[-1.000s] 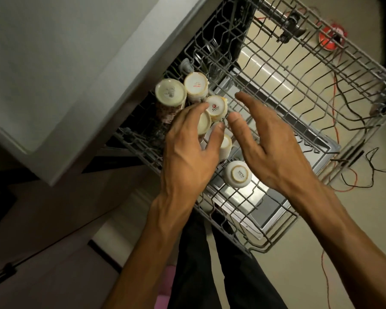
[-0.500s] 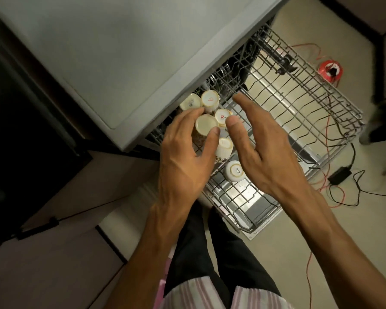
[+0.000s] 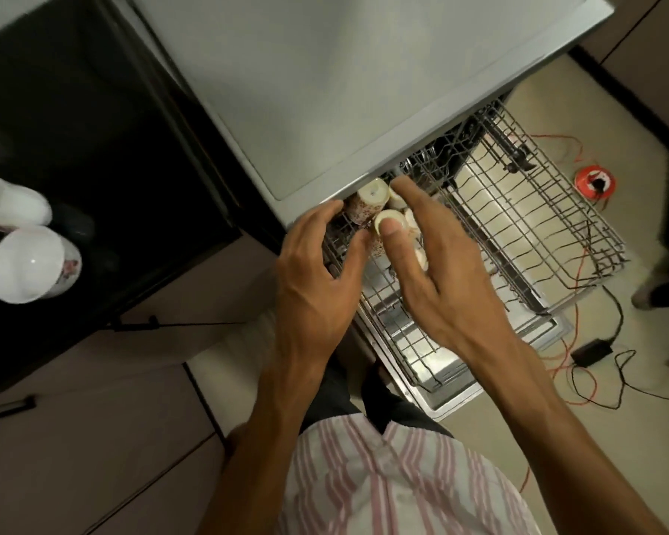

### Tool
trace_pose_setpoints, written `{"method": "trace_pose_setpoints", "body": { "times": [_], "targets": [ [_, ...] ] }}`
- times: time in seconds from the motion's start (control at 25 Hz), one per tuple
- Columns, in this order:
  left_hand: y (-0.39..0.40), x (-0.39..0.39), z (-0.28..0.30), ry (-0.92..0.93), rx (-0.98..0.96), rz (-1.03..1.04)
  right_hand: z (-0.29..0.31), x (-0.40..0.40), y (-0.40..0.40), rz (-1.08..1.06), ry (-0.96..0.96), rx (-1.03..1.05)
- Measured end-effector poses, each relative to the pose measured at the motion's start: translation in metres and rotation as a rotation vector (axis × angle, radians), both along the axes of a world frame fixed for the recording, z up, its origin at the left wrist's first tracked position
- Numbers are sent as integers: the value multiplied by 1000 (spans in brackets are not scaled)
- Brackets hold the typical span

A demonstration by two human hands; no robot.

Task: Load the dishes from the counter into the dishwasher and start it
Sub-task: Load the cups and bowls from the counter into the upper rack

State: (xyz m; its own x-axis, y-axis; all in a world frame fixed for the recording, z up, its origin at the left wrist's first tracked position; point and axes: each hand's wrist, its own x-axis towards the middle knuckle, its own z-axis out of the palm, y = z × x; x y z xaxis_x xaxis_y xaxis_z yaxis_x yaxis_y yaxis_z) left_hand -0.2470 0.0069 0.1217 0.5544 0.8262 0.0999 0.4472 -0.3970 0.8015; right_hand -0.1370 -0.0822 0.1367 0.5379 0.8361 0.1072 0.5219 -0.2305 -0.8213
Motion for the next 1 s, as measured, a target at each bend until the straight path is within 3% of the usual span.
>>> {"method": "trace_pose_setpoints", "body": {
  "times": [0.16,0.68,1.0],
  "targets": [
    [4,-30,9,-7,-4,82,3,-26,12,63,-7,-82],
    [80,-142,42,-31,-97,298,31,-132,97,220,1,-11],
    [116,-207,33,-53,-34,442,25,-187,154,349,-28,-1]
  ]
}}
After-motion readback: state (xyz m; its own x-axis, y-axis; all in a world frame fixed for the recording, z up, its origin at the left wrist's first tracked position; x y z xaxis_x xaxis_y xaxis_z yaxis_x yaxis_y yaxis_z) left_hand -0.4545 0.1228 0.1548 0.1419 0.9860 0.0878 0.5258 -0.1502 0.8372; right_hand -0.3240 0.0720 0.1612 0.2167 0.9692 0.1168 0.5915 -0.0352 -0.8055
